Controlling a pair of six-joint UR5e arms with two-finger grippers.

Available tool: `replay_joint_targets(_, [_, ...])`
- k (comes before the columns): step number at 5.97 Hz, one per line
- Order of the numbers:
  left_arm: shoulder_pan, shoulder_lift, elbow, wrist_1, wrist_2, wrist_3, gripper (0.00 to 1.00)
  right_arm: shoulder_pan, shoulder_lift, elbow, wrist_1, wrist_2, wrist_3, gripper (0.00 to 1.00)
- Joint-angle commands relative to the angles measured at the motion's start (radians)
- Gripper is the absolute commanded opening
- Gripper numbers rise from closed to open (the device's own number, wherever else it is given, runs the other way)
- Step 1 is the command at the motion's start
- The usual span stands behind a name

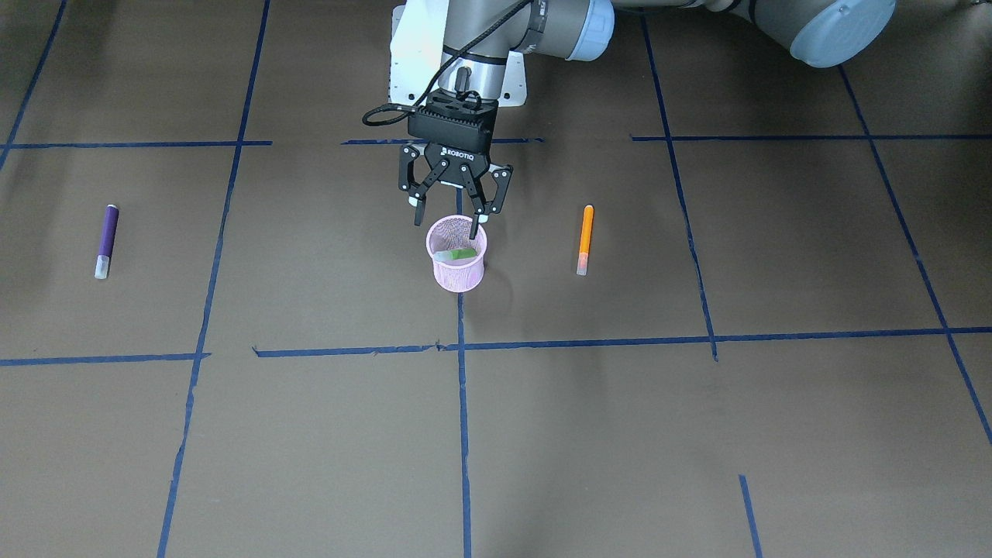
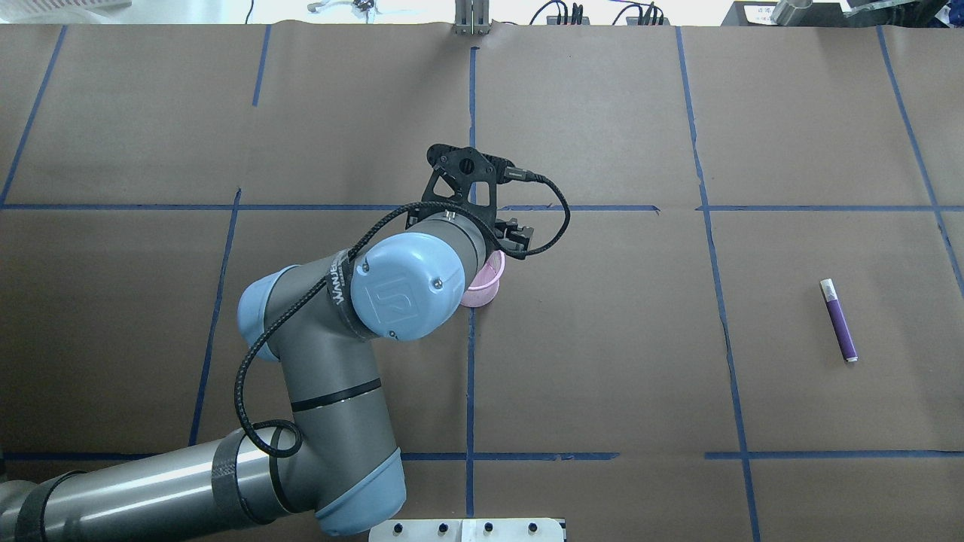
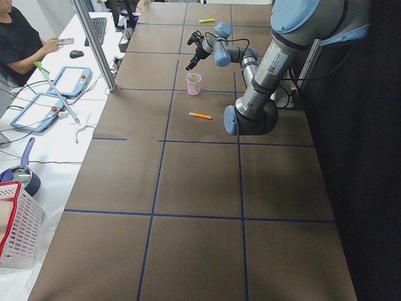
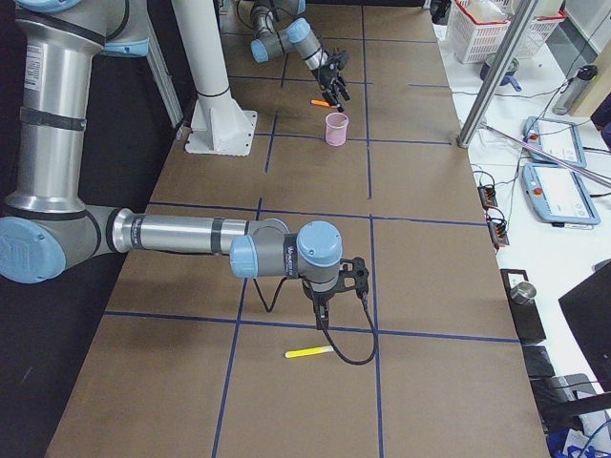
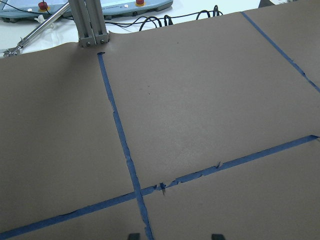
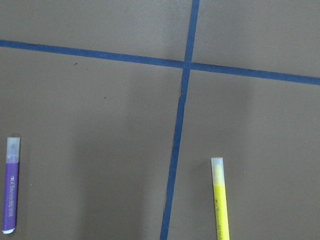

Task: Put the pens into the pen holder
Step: 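Lift the green marker with the left gripper and carry it over the pink cup, then drop the green marker into the pink cup and raise the left gripper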

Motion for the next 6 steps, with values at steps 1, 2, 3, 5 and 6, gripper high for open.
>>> replay_joint_targets(1, [-0.090,0.009,-0.007,0.008,-0.082,-0.012,1.00,0.000,0.029,-0.083,0.050,-0.005,-0.009,1.00])
replay_joint_targets(2, [-0.200,0.072,-0.007,0.009,-0.305,-0.010,1.00,-0.009,0.093,-0.141,0.026,-0.007,-0.008,0.98])
replay_joint_targets(3, [-0.304,0.127,-0.007,0.006,-0.462,0.000,1.00,-0.034,0.116,-0.190,0.022,-0.036,-0.011,0.97])
replay_joint_targets(5, [-0.383,0.178,-0.007,0.008,-0.624,0.002,1.00,-0.081,0.129,-0.276,0.025,-0.042,-0.008,0.95])
replay_joint_targets(6, [-0.394,0.193,-0.008,0.005,-0.627,0.001,1.00,-0.081,0.133,-0.334,0.041,-0.039,-0.015,0.97])
